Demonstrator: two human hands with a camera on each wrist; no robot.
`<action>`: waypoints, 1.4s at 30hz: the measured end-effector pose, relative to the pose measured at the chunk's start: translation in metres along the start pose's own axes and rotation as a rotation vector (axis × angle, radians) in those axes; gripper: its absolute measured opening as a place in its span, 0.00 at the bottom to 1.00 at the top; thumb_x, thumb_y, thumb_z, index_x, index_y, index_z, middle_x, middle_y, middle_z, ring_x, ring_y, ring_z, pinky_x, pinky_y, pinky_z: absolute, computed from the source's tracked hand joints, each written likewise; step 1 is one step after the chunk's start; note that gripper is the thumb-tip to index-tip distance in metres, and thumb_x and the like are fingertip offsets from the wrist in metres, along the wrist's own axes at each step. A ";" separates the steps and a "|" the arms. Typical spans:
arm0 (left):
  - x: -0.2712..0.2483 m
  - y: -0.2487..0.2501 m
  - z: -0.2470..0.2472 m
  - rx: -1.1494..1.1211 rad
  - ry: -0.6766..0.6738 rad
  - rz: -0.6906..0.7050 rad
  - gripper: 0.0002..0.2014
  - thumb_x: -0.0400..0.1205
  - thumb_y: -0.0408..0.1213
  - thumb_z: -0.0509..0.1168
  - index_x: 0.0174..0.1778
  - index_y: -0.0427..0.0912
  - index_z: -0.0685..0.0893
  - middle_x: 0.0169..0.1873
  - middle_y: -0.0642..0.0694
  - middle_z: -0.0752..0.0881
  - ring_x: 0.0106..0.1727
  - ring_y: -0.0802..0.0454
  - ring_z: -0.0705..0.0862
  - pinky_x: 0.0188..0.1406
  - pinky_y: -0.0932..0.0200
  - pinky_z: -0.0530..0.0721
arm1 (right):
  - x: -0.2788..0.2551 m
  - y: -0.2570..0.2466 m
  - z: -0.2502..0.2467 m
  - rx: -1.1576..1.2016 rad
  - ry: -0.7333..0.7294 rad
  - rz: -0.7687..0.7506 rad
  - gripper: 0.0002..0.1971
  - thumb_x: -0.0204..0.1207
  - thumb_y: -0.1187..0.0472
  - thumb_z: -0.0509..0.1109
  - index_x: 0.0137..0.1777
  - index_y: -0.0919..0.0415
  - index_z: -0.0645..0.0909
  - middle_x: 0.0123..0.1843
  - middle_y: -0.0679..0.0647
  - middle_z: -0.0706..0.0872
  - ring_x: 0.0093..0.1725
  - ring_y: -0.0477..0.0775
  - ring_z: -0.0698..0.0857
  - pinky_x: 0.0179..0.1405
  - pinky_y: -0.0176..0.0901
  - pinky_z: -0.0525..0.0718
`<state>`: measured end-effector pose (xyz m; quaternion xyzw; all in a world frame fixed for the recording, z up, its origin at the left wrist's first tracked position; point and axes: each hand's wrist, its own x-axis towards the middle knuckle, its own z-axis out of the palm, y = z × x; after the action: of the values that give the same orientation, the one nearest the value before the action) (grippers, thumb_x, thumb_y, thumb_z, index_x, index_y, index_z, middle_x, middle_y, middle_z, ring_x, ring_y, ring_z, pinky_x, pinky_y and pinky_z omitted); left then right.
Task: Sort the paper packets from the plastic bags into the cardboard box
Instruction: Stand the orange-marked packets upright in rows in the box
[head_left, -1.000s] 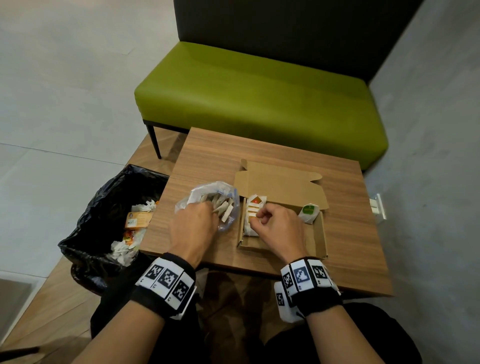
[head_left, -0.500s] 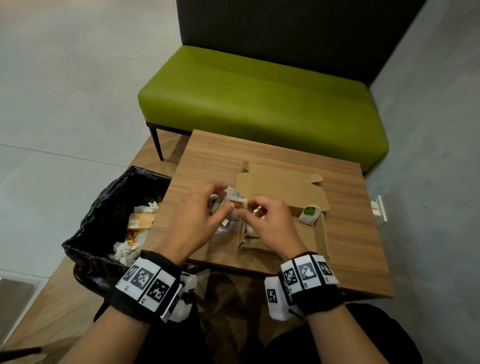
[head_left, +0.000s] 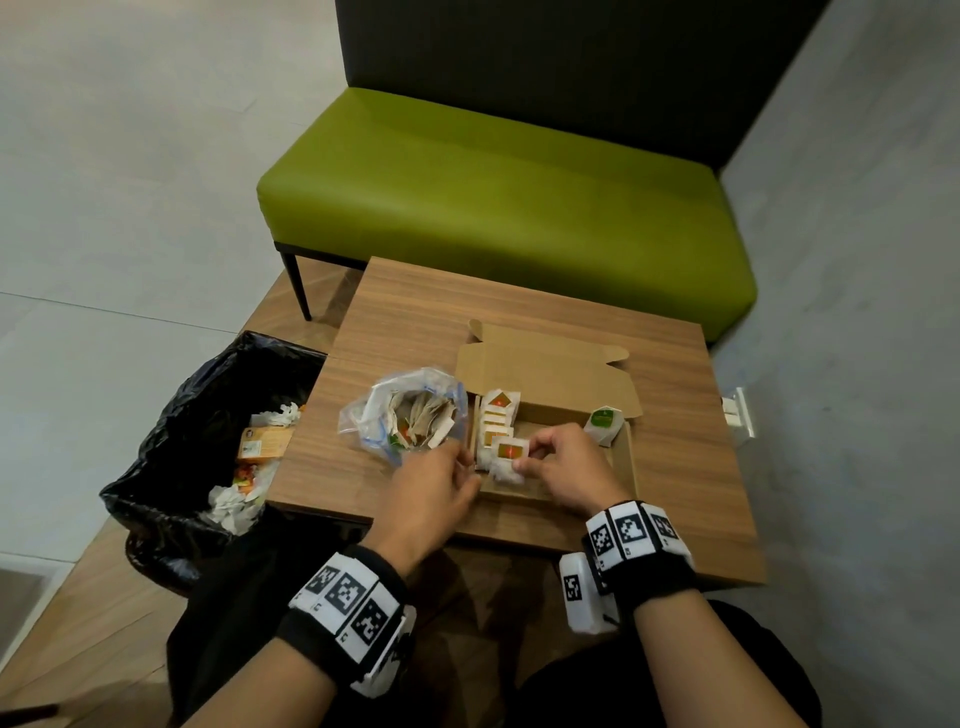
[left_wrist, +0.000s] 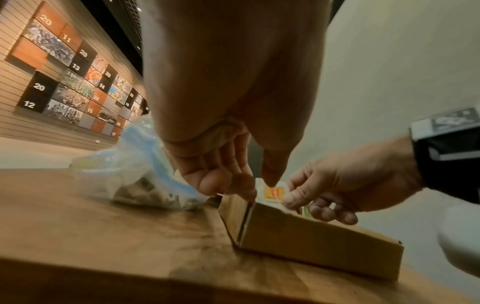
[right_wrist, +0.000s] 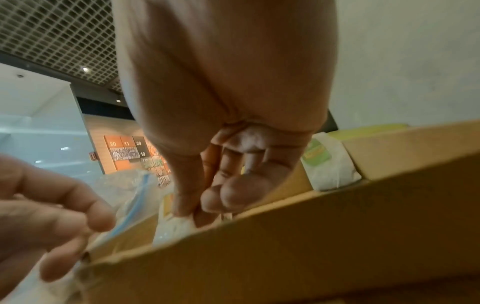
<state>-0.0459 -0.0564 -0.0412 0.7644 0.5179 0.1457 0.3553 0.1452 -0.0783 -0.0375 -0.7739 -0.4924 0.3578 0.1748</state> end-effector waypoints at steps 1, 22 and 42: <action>0.000 0.000 0.003 0.022 0.011 0.000 0.10 0.82 0.44 0.69 0.59 0.51 0.82 0.39 0.57 0.85 0.42 0.65 0.83 0.48 0.62 0.85 | 0.001 0.000 0.004 -0.054 -0.020 -0.001 0.05 0.75 0.52 0.78 0.40 0.50 0.87 0.41 0.45 0.89 0.44 0.48 0.87 0.51 0.55 0.87; 0.004 -0.002 0.011 0.122 0.012 0.020 0.09 0.83 0.42 0.68 0.58 0.50 0.77 0.42 0.55 0.85 0.45 0.56 0.85 0.49 0.57 0.85 | 0.010 -0.005 0.032 -0.416 0.143 0.017 0.17 0.67 0.38 0.78 0.39 0.49 0.79 0.38 0.43 0.85 0.42 0.47 0.84 0.39 0.45 0.81; 0.028 -0.008 -0.025 0.169 0.237 -0.129 0.13 0.82 0.50 0.68 0.54 0.45 0.85 0.39 0.48 0.89 0.41 0.51 0.86 0.43 0.53 0.86 | 0.002 -0.038 0.014 -0.341 0.303 -0.053 0.12 0.71 0.40 0.71 0.38 0.48 0.81 0.35 0.43 0.86 0.41 0.48 0.85 0.43 0.48 0.87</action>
<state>-0.0540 -0.0204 -0.0331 0.7342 0.6147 0.1676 0.2346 0.1113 -0.0601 -0.0246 -0.8239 -0.5341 0.1443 0.1230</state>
